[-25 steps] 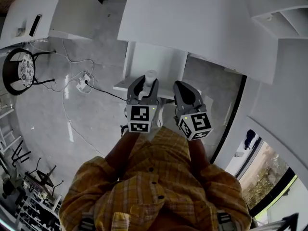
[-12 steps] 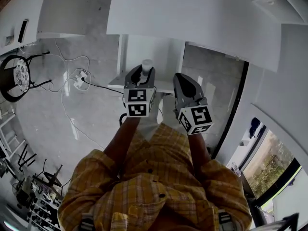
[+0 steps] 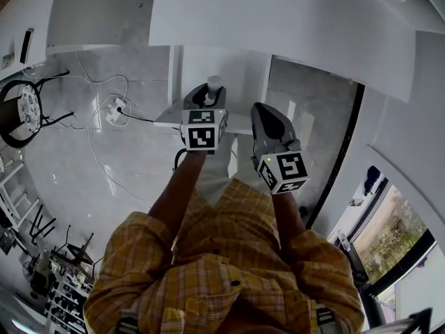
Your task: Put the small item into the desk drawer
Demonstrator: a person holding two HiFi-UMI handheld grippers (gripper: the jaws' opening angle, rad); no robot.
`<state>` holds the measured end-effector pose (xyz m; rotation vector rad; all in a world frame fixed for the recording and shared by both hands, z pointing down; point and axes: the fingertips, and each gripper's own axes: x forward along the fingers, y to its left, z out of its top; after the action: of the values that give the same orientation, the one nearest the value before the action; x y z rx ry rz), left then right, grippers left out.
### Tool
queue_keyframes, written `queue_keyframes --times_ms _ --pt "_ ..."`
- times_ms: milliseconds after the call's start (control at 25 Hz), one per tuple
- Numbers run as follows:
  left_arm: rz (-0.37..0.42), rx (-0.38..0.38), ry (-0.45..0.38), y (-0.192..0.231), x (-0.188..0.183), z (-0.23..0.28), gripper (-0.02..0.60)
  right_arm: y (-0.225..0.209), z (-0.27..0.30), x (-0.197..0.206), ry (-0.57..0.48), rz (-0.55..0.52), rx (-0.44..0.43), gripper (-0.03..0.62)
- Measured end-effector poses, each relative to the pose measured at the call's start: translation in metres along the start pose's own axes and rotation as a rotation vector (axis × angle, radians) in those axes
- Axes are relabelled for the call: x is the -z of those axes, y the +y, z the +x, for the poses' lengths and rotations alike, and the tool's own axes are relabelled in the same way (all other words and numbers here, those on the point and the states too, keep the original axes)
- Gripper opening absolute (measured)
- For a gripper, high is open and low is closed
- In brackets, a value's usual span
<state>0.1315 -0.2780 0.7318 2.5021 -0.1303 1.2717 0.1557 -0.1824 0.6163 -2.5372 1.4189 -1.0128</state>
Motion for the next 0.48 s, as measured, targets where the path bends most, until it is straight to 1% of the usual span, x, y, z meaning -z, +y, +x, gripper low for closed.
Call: queue_keyframes --times_ms 480 --pt "-0.036 0.001 0.134 0.016 0.026 0.054 0.169 -0.015 0.014 0.017 0.032 0.048 0.018 0.0"
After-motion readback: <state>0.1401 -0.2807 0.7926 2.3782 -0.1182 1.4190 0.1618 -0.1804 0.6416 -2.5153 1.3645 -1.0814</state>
